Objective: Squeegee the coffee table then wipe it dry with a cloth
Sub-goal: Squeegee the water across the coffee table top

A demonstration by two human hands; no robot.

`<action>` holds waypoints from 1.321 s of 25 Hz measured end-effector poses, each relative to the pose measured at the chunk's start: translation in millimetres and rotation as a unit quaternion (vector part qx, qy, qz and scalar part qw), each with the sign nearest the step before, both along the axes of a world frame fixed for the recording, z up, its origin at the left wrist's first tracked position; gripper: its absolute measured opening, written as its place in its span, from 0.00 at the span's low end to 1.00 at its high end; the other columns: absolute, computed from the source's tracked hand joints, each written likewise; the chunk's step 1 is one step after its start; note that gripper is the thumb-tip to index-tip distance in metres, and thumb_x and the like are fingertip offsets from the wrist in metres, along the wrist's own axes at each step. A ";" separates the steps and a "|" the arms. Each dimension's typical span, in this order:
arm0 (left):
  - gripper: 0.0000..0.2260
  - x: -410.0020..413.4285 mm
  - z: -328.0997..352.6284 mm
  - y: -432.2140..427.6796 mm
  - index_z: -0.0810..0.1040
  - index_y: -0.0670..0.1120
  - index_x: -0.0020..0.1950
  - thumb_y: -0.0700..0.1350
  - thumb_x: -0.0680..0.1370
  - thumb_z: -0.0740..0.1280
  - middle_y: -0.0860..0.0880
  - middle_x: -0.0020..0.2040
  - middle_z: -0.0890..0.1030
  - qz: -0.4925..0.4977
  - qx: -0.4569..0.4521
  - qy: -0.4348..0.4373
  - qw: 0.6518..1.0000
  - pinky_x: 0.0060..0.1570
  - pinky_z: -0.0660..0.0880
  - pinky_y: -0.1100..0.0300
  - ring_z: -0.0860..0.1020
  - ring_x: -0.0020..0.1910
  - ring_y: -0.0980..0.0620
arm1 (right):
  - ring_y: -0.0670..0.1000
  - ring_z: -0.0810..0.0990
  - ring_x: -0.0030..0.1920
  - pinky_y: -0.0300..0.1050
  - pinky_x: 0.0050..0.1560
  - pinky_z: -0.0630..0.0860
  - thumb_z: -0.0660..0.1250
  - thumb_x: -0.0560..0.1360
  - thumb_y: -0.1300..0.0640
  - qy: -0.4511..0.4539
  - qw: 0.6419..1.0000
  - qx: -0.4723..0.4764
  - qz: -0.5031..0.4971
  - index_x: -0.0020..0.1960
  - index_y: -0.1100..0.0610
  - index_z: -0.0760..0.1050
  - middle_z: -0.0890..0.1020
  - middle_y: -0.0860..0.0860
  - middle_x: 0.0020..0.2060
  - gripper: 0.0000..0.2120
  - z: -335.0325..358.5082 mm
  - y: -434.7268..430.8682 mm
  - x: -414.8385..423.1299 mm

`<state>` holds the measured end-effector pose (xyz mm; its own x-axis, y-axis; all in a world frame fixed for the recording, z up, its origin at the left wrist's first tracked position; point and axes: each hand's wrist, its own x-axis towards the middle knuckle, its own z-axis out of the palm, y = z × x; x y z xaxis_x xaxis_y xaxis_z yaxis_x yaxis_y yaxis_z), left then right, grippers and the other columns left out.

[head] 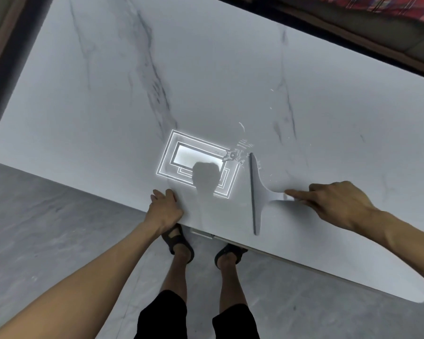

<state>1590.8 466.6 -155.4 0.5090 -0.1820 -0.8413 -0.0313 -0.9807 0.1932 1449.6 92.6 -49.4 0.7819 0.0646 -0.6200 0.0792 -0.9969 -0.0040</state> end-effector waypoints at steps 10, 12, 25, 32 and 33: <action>0.15 -5.6 -7.0 -8.6 0.65 0.39 0.58 0.38 0.72 0.60 0.29 0.69 0.60 -0.006 0.028 -0.030 0.999 0.63 0.70 0.42 0.65 0.66 0.31 | 0.58 0.78 0.40 0.47 0.33 0.61 0.56 0.81 0.55 0.037 0.978 0.109 0.174 0.74 0.35 0.59 0.75 0.51 0.43 0.25 -33.3 75.9 20.8; 0.15 -8.1 -7.9 -10.3 0.65 0.39 0.58 0.39 0.72 0.60 0.29 0.69 0.59 -0.009 0.036 -0.037 0.999 0.64 0.69 0.41 0.64 0.67 0.30 | 0.57 0.79 0.42 0.46 0.34 0.63 0.53 0.82 0.52 0.026 0.984 0.101 0.147 0.74 0.34 0.58 0.77 0.50 0.44 0.23 -33.0 50.0 14.0; 0.04 12.1 38.2 -73.3 0.69 0.44 0.47 0.38 0.74 0.62 0.45 0.48 0.75 0.074 -0.080 -0.117 0.987 0.39 0.71 0.54 0.75 0.42 0.46 | 0.53 0.80 0.51 0.46 0.43 0.72 0.45 0.81 0.38 -0.033 0.978 0.088 -0.186 0.71 0.32 0.61 0.79 0.40 0.46 0.20 26.3 -52.9 20.4; 0.08 72.1 31.1 -127.7 0.72 0.35 0.38 0.40 0.73 0.62 0.39 0.42 0.74 0.066 -0.128 -0.174 0.974 0.40 0.72 0.51 0.74 0.42 0.41 | 0.64 0.77 0.57 0.51 0.57 0.72 0.52 0.83 0.50 -0.134 0.893 0.166 -0.396 0.74 0.50 0.62 0.79 0.59 0.60 0.20 -1.9 -83.5 164.2; 0.11 85.3 25.6 -137.7 0.70 0.36 0.33 0.40 0.73 0.62 0.39 0.39 0.73 0.059 -0.128 -0.190 0.972 0.40 0.73 0.51 0.74 0.41 0.40 | 0.66 0.77 0.56 0.52 0.55 0.72 0.52 0.83 0.52 -0.151 0.891 0.156 -0.399 0.72 0.52 0.64 0.79 0.60 0.59 0.18 -7.9 -90.0 191.7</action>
